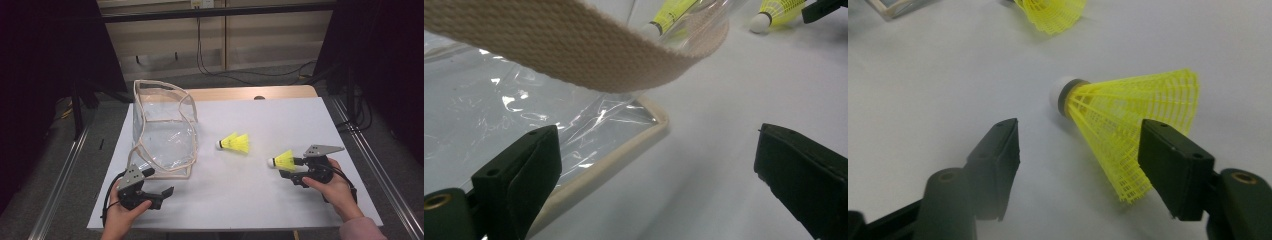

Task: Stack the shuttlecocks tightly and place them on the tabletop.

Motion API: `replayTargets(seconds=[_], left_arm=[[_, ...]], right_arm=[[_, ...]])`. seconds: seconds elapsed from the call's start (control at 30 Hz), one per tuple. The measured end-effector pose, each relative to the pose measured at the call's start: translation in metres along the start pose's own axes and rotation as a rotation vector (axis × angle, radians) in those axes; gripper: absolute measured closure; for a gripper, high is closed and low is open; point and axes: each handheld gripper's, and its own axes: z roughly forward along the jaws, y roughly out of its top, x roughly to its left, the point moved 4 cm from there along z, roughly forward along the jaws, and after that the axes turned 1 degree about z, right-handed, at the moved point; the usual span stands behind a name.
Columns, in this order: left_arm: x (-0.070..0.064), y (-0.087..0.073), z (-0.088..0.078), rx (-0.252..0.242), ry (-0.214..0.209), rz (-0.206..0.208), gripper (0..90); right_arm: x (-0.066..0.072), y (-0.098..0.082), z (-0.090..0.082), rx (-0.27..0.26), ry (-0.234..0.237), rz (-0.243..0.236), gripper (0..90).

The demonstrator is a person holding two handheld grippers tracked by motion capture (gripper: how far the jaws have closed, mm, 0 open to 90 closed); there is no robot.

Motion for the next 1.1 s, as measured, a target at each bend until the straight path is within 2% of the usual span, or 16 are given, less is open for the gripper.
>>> replayTargets(seconds=[0.13,0.23,0.3,0.4,0.43,0.67,0.73,0.8,0.83,1.1], left_arm=[[-0.0002,0.0003,-0.0005,-0.001,-0.002,-0.002,5.0],[-0.0002,0.0006,-0.0004,-0.009,-0.001,-0.005,5.0],[0.0014,0.0002,-0.0016,0.015,0.005,0.014,5.0],[0.0007,0.0003,-0.0007,0.0,0.001,0.006,5.0],[0.0004,0.0004,-0.0008,0.0,-0.002,0.003,5.0],[0.0008,0.0003,-0.0011,0.005,0.002,0.008,5.0],[-0.0002,0.0007,-0.0001,-0.01,0.001,-0.005,5.0],[-0.0002,0.0006,-0.0004,-0.008,-0.001,-0.004,5.0],[0.0011,0.0002,-0.0013,0.006,0.002,0.012,5.0],[0.0013,0.0001,-0.0014,0.008,0.004,0.012,5.0]], right_arm=[[-0.0017,0.0002,0.001,-0.002,-0.013,0.011,42.0],[-0.0023,0.0005,0.0006,-0.002,-0.011,0.013,46.1],[-0.0025,0.0005,0.0008,-0.002,-0.008,0.013,47.3],[-0.0021,0.0008,0.0011,0.001,0.004,0.018,50.5],[-0.0029,0.0007,0.0016,0.002,-0.005,0.012,51.8],[-0.0029,0.0012,0.003,-0.001,0.007,0.009,60.0],[-0.0024,0.0014,0.0031,-0.002,0.012,0.015,60.9],[-0.0023,0.0014,0.0036,-0.001,0.019,0.014,62.3],[-0.0021,0.0014,0.0039,-0.002,0.022,0.016,62.4],[-0.003,0.0009,0.0055,0.002,0.025,0.004,67.5]])
